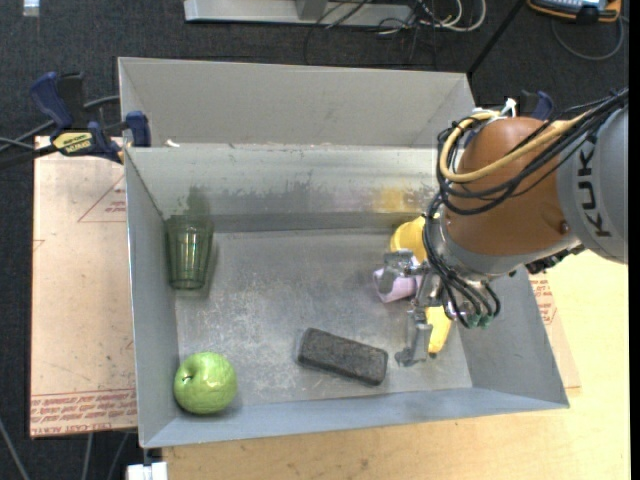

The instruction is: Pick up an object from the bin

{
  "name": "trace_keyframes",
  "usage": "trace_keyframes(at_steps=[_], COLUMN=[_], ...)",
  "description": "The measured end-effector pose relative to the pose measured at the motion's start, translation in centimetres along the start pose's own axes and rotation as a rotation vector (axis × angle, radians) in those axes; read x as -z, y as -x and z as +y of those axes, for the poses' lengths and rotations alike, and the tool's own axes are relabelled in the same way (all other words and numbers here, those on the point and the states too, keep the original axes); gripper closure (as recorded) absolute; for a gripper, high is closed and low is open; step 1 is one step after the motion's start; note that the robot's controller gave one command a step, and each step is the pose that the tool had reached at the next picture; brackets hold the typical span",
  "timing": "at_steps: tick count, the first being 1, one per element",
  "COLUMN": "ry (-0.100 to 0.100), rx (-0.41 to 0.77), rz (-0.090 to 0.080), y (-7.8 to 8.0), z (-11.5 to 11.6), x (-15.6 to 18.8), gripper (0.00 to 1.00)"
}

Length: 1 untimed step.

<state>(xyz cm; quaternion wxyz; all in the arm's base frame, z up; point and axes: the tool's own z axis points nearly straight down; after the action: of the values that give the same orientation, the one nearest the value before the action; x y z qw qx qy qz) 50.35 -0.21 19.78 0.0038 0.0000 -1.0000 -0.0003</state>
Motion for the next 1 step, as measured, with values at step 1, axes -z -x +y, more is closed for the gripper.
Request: trace_keyframes(at_steps=[1], ry=[0.000], rx=[0.000], rz=[-0.008], y=[0.17], z=[0.00], x=[0.41], gripper=[0.00])
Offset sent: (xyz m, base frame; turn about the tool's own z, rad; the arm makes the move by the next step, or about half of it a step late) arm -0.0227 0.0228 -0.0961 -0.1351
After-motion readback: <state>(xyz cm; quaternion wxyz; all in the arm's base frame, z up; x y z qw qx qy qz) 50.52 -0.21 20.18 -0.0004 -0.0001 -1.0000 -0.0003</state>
